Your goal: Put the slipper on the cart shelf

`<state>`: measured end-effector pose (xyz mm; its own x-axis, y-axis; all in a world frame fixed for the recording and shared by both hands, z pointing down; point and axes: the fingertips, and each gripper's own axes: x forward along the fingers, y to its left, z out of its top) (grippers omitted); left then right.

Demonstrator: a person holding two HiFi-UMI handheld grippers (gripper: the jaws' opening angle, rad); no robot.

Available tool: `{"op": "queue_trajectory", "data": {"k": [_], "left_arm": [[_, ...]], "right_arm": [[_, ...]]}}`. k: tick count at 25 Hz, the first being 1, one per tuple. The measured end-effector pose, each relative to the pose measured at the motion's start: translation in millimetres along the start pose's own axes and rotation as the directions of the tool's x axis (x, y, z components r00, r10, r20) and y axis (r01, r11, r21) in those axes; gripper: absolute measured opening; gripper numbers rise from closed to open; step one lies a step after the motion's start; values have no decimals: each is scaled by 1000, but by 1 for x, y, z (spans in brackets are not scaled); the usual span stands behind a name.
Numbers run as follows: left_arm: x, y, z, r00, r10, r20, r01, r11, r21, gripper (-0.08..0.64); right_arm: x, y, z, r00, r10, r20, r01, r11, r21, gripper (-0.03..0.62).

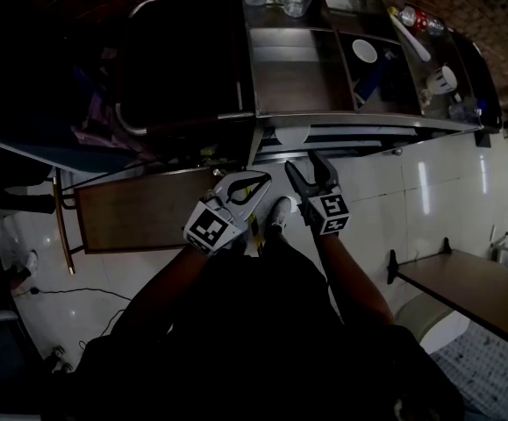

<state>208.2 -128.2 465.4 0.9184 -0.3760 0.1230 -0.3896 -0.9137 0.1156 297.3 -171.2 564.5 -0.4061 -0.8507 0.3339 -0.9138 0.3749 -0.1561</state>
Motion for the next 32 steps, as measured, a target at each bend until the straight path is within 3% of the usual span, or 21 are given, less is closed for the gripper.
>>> {"op": "queue_trajectory", "data": {"k": [4, 11, 19, 25, 30, 32], "left_arm": [[-26, -3, 2, 1000, -12, 14, 12, 1000, 7, 0], [-59, -12, 15, 999, -5, 50, 3, 999, 41, 0], [-96, -35, 15, 996, 62, 66, -67, 996, 65, 0], [-125, -75, 16, 990, 117, 74, -124, 988, 94, 0], [-159, -91, 14, 980, 188, 68, -192, 980, 55, 0], [-176, -94, 14, 978, 201, 63, -205, 976, 74, 0]], "right_arm": [[-14, 48, 20, 998, 52, 44, -51, 999, -15, 203], [-41, 128, 66, 977, 184, 112, -160, 968, -191, 2], [-81, 179, 73, 952, 294, 84, -264, 928, -263, 2], [-118, 213, 62, 923, 373, 89, -345, 909, -236, 2], [-134, 250, 52, 900, 428, 86, -405, 891, -207, 2], [-137, 263, 48, 889, 448, 94, -424, 883, -200, 2]]}}
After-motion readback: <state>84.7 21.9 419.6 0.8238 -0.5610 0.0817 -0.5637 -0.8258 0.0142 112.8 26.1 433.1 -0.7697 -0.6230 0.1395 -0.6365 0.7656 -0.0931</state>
